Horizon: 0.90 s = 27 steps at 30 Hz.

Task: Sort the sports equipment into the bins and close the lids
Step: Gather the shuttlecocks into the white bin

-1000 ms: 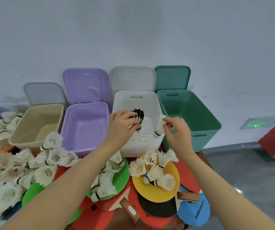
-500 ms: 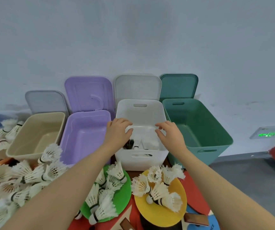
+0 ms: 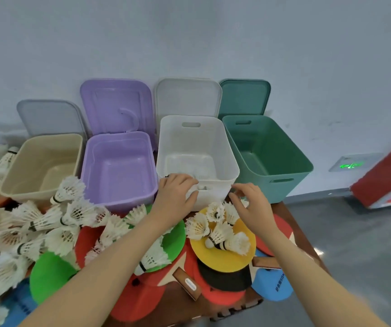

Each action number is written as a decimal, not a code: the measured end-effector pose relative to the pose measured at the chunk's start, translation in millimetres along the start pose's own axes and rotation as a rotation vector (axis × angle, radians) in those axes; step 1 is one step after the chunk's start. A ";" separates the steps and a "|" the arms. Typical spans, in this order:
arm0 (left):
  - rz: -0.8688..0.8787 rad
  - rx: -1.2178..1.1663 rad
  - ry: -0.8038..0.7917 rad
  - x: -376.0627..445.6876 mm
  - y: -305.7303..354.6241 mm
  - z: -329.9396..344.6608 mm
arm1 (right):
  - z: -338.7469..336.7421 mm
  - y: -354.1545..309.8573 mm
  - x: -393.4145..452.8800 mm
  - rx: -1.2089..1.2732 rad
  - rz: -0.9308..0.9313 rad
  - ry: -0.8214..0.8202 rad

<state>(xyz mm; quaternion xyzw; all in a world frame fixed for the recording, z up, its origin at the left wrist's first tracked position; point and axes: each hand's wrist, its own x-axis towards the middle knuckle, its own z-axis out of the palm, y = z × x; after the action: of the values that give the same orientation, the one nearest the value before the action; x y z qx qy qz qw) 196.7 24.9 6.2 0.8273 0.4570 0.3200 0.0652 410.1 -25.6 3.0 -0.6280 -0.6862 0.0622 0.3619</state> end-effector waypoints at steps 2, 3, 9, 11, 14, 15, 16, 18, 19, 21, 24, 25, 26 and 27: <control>-0.023 -0.013 -0.062 -14.3 4.7 7.7 | -0.9 8.9 -19.9 -0.031 0.056 -0.063; -0.050 -0.029 -0.113 -21.7 7.5 12.7 | -0.7 14.7 -29.2 -0.054 0.093 -0.111; -0.182 0.033 -0.391 -47.1 23.3 37.3 | 7.9 43.5 -66.4 -0.235 0.256 -0.479; -0.216 0.038 -0.456 -51.1 26.1 44.1 | 12.2 48.8 -74.0 -0.253 0.255 -0.539; -0.265 0.060 -0.523 -54.4 25.1 56.1 | 14.8 56.5 -80.1 -0.223 0.208 -0.482; -0.282 0.073 -0.539 -55.0 23.9 60.6 | 13.9 58.4 -81.2 -0.195 0.196 -0.437; -0.300 0.082 -0.547 -54.9 23.2 64.4 | 12.1 59.9 -81.8 -0.165 0.184 -0.385; -0.336 0.082 -0.543 -53.0 23.9 70.1 | 7.0 62.1 -81.3 -0.109 0.165 -0.293; -0.352 0.077 -0.536 -52.3 24.3 72.8 | 4.5 63.2 -80.9 -0.083 0.154 -0.257; -0.368 0.050 -0.529 -52.6 23.6 78.8 | 1.3 65.8 -80.2 -0.036 0.144 -0.217; -0.374 -0.023 -0.513 -56.6 19.8 85.2 | -1.3 68.8 -77.7 0.047 0.168 -0.242; -0.372 -0.032 -0.502 -58.3 20.1 85.9 | -1.9 69.6 -77.5 0.070 0.172 -0.248; -0.372 -0.037 -0.487 -59.8 21.1 85.8 | -3.0 69.7 -77.9 0.081 0.172 -0.250; -0.374 -0.049 -0.465 -61.4 22.3 85.9 | -4.1 69.9 -78.6 0.082 0.166 -0.246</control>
<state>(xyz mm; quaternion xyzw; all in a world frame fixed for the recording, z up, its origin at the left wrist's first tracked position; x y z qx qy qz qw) 240.0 -21.0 -81.3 0.7781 0.5665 0.1153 0.2459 465.6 -84.2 -64.7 -0.6548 -0.6680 0.1964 0.2942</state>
